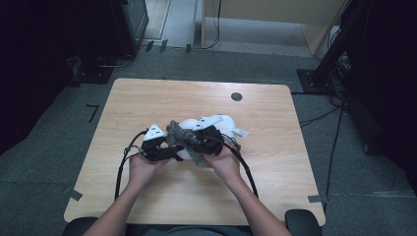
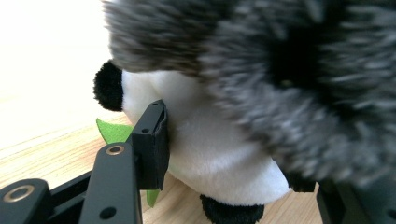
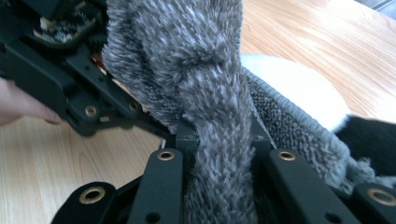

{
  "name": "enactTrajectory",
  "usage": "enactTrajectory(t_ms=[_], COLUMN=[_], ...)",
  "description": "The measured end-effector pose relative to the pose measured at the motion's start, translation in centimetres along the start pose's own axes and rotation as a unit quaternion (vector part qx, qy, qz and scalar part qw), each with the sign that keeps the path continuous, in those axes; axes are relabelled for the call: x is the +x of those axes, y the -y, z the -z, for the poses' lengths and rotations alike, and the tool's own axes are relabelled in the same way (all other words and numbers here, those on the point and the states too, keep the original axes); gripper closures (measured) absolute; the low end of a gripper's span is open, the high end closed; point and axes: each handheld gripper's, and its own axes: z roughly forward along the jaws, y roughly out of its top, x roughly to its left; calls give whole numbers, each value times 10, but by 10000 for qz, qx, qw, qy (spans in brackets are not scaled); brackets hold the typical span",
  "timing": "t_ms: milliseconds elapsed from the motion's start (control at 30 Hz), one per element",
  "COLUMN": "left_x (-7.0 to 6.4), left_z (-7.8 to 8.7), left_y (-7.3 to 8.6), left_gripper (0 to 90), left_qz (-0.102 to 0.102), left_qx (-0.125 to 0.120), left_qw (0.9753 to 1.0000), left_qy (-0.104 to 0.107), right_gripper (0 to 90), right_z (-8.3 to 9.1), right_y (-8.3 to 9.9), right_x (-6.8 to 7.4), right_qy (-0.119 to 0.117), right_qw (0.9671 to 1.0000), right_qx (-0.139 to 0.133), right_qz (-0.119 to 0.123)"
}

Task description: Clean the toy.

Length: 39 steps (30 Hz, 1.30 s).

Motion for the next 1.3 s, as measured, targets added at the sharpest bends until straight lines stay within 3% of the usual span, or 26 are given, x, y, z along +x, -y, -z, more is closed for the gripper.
enactTrajectory(t_ms=[167,567,1000,1200,1300], left_x=[0,1,2,1,1], left_z=[0,-1,-1,-1,-1], left_y=[-1,-1,-1,-1,-1], left_gripper=[442,446,447,449,449], left_qz=[12,82,41,53,58], left_qx=[62,37,50,64,62], left_qw=[10000,10000,10000,10000,10000], left_qy=[-24,4,12,-3,-6], right_gripper=[751,752,746,704,749], right_z=[14,61,90,82,86], right_y=[7,27,41,44,43], right_x=[-6,-27,-48,-50,-55], right_qy=[131,434,764,685,470], right_qw=[9999,9984,9958,9962,9950], right_qx=[81,-95,-72,84,51], right_qz=[30,-340,-508,-528,-874])
